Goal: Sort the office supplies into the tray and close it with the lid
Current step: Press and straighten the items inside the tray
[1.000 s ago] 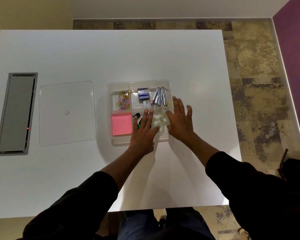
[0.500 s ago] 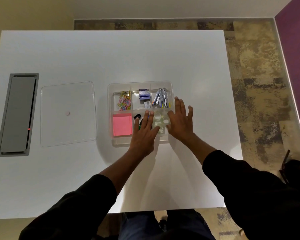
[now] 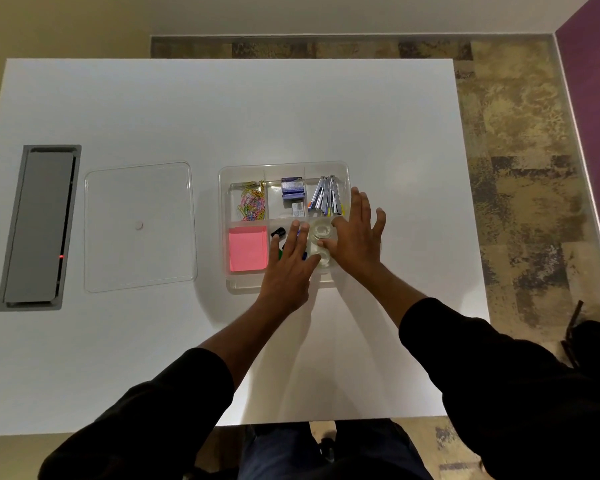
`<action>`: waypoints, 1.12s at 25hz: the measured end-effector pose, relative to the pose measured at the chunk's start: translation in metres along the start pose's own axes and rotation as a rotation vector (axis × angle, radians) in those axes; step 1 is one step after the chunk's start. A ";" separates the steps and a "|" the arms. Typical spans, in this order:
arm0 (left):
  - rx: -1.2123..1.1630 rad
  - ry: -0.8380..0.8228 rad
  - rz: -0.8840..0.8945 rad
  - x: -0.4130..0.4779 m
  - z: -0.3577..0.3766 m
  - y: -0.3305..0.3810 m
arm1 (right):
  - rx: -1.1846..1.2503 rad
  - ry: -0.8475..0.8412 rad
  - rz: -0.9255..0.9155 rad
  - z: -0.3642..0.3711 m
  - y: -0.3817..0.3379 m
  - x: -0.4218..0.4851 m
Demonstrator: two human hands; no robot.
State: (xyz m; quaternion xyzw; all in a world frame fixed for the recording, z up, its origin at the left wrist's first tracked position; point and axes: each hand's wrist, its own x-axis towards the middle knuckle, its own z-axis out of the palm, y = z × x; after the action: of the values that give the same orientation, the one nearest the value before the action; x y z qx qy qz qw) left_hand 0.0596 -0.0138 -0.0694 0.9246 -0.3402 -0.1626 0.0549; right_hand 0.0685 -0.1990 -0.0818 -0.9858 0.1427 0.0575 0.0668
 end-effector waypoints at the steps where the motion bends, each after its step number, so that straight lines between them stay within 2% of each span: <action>1: -0.006 -0.007 -0.002 0.000 0.000 0.000 | 0.013 -0.004 -0.003 0.000 0.001 -0.001; 8: -0.020 -0.013 0.004 -0.001 0.000 -0.003 | 0.072 -0.063 0.077 0.000 0.009 -0.015; 28: -0.026 -0.048 0.037 -0.002 -0.003 -0.005 | 0.106 -0.019 0.007 0.000 0.005 -0.022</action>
State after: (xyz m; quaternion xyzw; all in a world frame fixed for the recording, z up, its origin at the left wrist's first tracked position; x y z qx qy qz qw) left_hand 0.0620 -0.0081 -0.0675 0.9132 -0.3563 -0.1882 0.0616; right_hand 0.0462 -0.1977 -0.0799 -0.9798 0.1484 0.0595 0.1200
